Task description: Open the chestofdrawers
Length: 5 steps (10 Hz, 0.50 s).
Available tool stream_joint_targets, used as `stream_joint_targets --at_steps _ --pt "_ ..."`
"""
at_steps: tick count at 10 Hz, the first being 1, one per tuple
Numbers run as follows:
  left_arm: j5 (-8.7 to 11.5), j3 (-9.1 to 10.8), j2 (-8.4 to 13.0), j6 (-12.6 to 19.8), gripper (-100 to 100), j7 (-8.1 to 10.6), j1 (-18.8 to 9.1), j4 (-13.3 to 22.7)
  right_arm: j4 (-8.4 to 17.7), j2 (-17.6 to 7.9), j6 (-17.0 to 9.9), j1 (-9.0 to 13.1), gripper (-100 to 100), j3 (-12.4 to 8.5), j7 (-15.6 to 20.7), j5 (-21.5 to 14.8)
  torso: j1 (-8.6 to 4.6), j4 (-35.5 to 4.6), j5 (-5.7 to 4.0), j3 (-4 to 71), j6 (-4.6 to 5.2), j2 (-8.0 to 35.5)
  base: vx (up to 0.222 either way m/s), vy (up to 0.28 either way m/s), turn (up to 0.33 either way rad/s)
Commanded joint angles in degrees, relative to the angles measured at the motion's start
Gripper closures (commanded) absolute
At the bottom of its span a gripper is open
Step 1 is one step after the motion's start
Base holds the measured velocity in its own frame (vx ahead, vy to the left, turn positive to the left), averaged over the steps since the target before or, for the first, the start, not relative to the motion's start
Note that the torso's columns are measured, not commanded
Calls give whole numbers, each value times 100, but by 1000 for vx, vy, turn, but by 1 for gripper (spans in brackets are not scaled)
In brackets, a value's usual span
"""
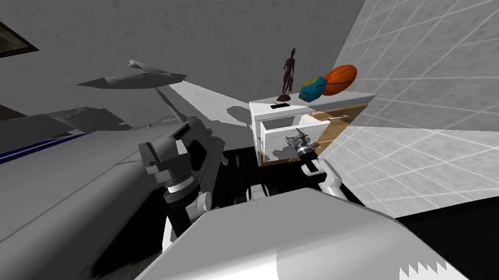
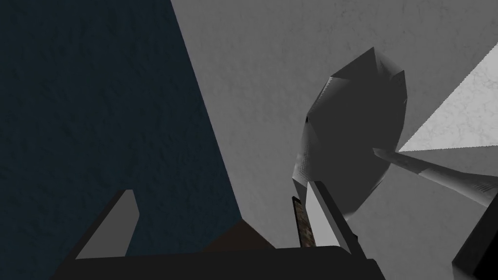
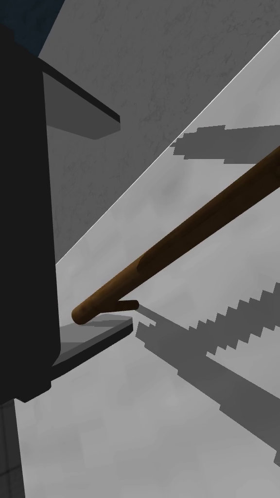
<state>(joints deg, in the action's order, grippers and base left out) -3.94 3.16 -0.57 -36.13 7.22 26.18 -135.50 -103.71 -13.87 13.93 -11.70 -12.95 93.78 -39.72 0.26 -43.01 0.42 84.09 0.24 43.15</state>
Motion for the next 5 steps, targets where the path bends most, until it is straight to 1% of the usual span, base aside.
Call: stream_joint_targets --at_steps 1,5 --pt "0 0 0 0 0 0 0 0 30 8 -7 -23 0 16 5 -5 -7 17 -11 12 -8 -21 0 0 0" --pt "0 0 0 0 0 0 0 0 95 23 -27 -74 0 53 9 -17 -19 56 -31 41 -20 -72 0 0 0"
